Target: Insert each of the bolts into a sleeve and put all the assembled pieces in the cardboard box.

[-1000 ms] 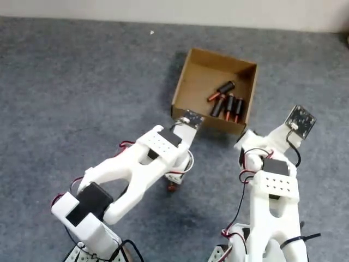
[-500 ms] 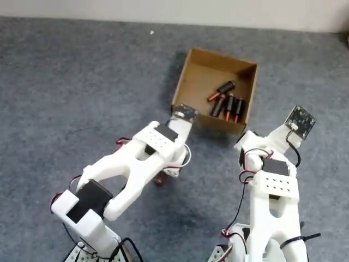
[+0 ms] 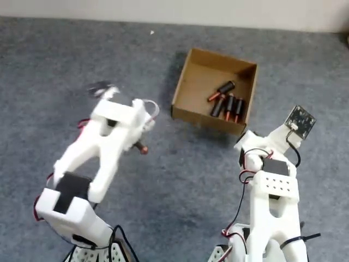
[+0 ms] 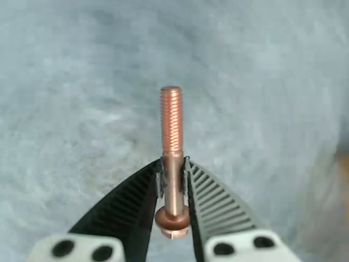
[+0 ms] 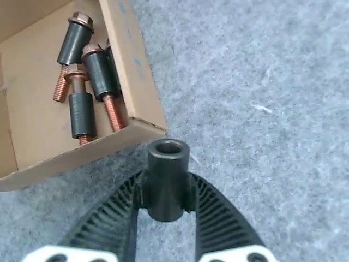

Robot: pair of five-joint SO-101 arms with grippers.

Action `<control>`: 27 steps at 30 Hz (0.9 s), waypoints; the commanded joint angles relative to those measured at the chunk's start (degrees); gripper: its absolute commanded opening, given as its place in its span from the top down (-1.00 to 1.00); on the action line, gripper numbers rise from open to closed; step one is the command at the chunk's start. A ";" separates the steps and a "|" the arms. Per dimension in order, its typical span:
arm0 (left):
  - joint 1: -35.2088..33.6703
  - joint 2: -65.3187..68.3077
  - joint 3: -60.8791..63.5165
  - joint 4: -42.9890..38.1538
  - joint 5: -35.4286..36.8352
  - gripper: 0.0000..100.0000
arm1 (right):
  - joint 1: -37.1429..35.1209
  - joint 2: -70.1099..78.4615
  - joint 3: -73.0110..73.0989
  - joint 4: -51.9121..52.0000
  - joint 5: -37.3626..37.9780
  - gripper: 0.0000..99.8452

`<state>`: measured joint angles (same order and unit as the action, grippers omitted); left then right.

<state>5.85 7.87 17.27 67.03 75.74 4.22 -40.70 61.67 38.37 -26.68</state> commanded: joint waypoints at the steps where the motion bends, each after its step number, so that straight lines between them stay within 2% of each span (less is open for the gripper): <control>1: -3.65 -0.13 -2.86 0.44 9.05 0.99 | 0.66 -1.98 -0.66 -1.63 -0.79 0.99; 6: -4.18 -0.04 -2.77 0.79 9.14 0.96 | 0.66 -1.98 -0.66 -1.63 -0.79 0.99; 13: -3.82 -0.31 -2.68 1.76 9.41 0.56 | 0.66 -1.89 -0.66 -1.63 -0.79 0.99; 17: -3.12 -0.66 -4.70 8.00 8.97 0.49 | 0.66 -1.80 -0.66 -1.63 -0.79 0.99; 19: -2.24 -0.66 -6.64 12.22 3.43 0.52 | 0.57 -1.80 -0.57 -1.63 -0.79 0.99; 23: -2.86 -0.66 -13.41 21.63 -14.68 0.62 | 0.48 -1.71 -0.57 -1.54 -0.79 0.99; 27: -5.32 -0.22 -17.98 24.09 -32.97 0.67 | 0.48 -1.71 -0.57 -1.54 -0.79 0.99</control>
<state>2.42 8.48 3.91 89.45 56.84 4.22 -40.70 61.67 38.37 -26.68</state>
